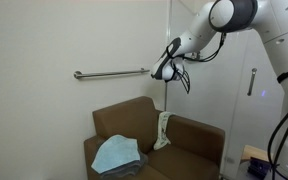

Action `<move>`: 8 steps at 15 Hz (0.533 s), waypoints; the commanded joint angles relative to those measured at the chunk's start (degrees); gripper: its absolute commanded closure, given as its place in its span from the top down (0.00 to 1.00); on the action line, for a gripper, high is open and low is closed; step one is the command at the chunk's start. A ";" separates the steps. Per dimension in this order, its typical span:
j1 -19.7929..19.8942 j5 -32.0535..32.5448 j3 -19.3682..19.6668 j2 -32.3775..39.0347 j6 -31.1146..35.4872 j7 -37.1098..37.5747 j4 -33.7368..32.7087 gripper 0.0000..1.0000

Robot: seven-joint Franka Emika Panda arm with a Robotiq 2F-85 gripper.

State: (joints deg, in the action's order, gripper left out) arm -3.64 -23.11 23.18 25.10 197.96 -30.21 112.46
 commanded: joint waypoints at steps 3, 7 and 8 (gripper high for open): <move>-5.83 1.18 6.11 -8.51 -0.01 -2.58 4.86 1.00; -12.43 -0.40 14.13 -9.67 -0.02 -3.09 4.79 1.00; -14.05 -0.88 16.28 -9.38 -0.03 -2.95 4.73 1.00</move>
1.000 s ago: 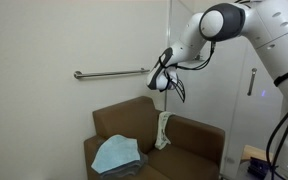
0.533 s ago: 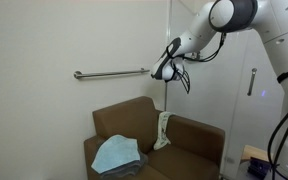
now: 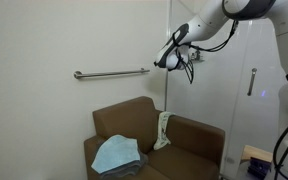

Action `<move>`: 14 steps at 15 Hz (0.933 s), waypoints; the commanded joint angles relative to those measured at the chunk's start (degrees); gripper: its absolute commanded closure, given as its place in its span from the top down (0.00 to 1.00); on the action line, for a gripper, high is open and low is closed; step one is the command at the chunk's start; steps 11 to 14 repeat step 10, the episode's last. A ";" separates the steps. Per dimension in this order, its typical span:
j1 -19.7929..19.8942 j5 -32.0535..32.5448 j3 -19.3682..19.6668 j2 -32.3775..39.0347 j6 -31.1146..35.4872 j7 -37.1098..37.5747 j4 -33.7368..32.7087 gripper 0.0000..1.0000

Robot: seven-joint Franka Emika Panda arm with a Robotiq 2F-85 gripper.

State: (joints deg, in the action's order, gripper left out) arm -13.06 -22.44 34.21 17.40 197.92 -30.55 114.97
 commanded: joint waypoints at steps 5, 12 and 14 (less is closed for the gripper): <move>-8.22 -2.09 11.37 -0.91 -0.10 -0.60 4.45 1.00; -7.40 -1.05 11.71 -0.04 -0.10 0.15 3.90 1.00; -7.40 -1.05 11.71 -0.04 -0.10 0.15 3.90 1.00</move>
